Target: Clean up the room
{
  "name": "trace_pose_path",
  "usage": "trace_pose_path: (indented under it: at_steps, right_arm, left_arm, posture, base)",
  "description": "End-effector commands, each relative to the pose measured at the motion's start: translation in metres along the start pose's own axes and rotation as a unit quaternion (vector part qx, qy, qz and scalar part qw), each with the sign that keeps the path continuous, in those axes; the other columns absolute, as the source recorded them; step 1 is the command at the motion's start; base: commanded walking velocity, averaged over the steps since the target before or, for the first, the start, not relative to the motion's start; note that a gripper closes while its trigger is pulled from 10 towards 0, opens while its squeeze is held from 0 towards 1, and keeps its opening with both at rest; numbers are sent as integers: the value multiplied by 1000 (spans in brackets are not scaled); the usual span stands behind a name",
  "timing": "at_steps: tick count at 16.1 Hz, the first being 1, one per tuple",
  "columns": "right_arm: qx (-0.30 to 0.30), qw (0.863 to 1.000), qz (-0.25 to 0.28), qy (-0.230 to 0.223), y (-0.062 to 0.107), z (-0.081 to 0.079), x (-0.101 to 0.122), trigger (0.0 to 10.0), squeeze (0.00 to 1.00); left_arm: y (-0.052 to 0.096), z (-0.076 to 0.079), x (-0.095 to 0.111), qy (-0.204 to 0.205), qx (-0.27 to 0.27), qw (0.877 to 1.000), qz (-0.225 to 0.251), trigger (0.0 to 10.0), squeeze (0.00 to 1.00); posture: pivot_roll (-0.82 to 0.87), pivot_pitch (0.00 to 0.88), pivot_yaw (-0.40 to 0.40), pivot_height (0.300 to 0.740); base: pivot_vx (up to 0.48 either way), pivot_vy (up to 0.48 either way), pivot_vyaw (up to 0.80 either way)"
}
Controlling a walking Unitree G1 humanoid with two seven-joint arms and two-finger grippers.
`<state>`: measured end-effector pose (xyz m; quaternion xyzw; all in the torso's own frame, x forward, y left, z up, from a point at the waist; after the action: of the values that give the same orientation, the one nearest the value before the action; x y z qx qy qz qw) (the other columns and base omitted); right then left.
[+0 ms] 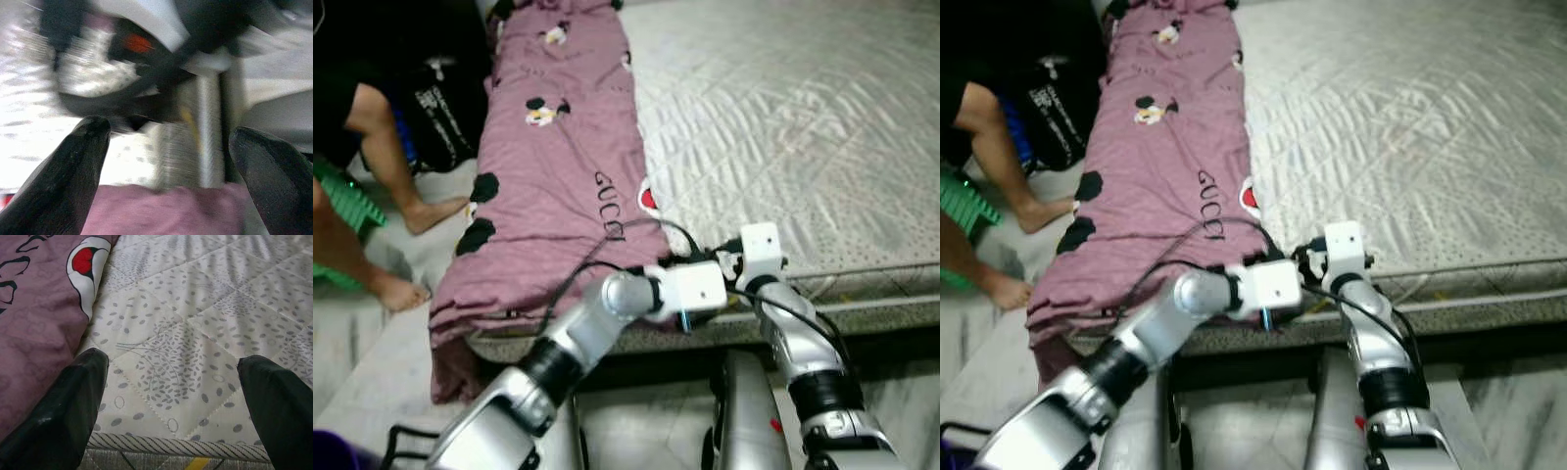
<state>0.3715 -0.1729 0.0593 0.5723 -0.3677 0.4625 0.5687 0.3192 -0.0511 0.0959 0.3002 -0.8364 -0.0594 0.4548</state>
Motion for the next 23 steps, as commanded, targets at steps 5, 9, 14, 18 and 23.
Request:
trace_pose_path:
  at_steps: [5, 9, 14, 18, 23]
  right_arm:
    - [3, 999, 48, -15, -5, -12, 19, 10000, 0]
    - [-22, 996, 84, -22, -9, -11, 35, 10000, 0]
    - [-21, 994, 104, -20, -8, -5, 44, 10000, 0]
    - [-44, 993, 110, -18, 0, 14, 44, 10000, 0]
    - [-50, 994, 100, -4, 19, 27, 34, 10000, 0]
  left_arm:
    - [113, -69, -38, 146, 345, 927, 5, 10000, 0]
    - [173, -51, -76, 231, 468, 853, -13, 10000, 0]
    - [217, -57, -171, 390, 571, 718, -89, 10000, 0]
    - [216, -86, -191, 420, 579, 691, -107, 10000, 0]
    - [161, -37, -223, 541, 471, 671, -188, 10000, 0]
  posture:
    - [88, 0, 65, 539]
    - [97, 0, 54, 539]
    - [54, 0, 20, 539]
    - [19, 0, 2, 539]
    - [-54, 58, -24, 539]
  base:
    - [0, 0, 0]
    - [0, 0, 0]
    - [0, 0, 0]
    - [0, 0, 0]
    - [0, 0, 0]
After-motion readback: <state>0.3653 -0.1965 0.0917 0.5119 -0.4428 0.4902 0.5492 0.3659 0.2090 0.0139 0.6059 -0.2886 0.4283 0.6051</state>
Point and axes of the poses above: a point about 5 cm out from each wrist's last joint towards the gripper, its own y axis pointing back from the gripper into the wrist, its own x axis along the axis of the wrist's last joint, z = x × y, the point moved 5 cm from there along -y, pointing out of the wrist towards the gripper, and after that the axes turned 3 degrees about -y, right-handed, at the moved point
